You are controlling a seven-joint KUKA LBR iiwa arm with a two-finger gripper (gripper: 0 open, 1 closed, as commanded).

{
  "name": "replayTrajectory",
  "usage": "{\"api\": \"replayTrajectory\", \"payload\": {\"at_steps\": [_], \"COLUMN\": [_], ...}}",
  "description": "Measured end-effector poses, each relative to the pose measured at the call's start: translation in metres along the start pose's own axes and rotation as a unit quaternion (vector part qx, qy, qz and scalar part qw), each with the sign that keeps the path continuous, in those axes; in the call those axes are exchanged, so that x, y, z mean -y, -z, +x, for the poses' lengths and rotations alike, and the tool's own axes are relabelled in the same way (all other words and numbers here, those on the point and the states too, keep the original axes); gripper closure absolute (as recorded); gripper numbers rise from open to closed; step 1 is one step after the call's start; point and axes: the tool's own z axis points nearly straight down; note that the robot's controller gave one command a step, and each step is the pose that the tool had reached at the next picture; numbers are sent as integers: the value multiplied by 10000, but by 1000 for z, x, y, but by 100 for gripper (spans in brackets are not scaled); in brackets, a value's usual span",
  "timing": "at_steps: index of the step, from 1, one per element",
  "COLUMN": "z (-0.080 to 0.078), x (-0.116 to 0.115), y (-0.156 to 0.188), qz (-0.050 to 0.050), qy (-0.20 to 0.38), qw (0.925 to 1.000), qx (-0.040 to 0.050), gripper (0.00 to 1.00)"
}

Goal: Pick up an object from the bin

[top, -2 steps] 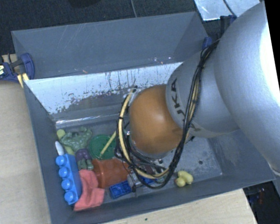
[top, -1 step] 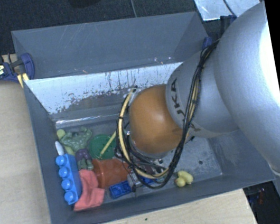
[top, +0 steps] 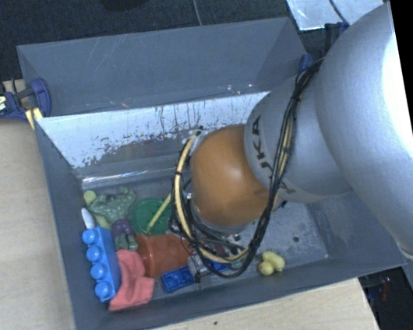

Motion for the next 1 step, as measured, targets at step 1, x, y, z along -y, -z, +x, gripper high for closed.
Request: {"api": "replayTrajectory", "payload": {"at_steps": [1], "z": [0], "x": [0], "y": [0], "qz": [0], "qy": [0], "qw": [10000], "qx": [1], "gripper": [100]}}
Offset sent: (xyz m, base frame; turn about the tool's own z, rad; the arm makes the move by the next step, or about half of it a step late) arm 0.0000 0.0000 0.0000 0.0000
